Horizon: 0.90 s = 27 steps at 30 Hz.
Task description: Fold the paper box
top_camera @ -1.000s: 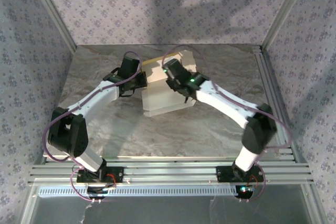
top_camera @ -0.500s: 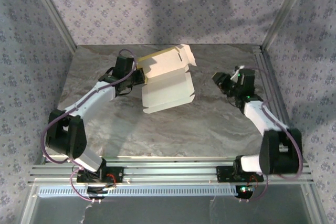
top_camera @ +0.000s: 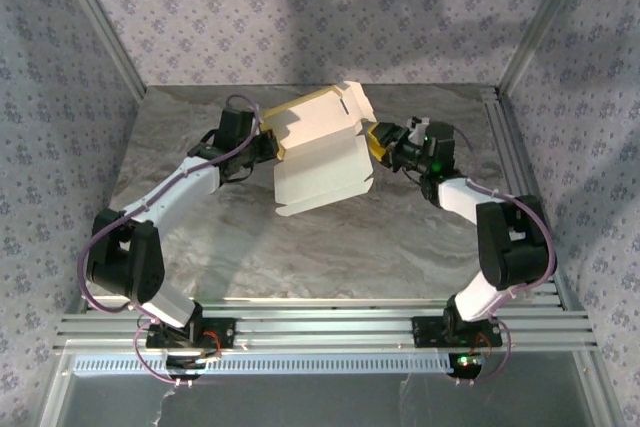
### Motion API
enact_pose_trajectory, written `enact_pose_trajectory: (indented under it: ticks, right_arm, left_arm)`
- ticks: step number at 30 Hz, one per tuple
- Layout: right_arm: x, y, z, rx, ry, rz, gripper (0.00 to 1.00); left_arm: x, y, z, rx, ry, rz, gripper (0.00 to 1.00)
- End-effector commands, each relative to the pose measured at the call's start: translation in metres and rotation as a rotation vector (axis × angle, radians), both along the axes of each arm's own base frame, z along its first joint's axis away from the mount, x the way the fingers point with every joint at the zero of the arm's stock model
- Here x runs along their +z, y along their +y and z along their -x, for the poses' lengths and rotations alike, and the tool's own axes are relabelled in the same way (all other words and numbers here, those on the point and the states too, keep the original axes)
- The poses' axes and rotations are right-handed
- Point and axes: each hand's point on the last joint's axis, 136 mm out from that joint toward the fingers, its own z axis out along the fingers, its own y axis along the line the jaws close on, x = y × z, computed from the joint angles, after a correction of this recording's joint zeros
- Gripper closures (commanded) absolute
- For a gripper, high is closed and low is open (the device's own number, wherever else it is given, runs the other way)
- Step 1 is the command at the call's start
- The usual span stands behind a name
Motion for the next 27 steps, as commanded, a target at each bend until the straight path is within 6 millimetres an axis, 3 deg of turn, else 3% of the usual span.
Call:
enact_pose_trajectory:
  ticks: [1, 21, 27]
  right_arm:
    - [0.020, 0.008, -0.007, 0.010, -0.043, -0.039, 0.54]
    - [0.017, 0.036, -0.009, 0.075, -0.048, 0.020, 0.61]
    - [0.007, 0.038, -0.008, 0.095, -0.027, 0.062, 0.70]
  left_arm:
    - [0.015, -0.003, -0.001, -0.003, -0.034, 0.042, 1.00]
    - [0.019, -0.004, 0.001, -0.008, -0.034, 0.036, 1.00]
    - [0.021, -0.005, 0.000, -0.009, -0.036, 0.036, 1.00]
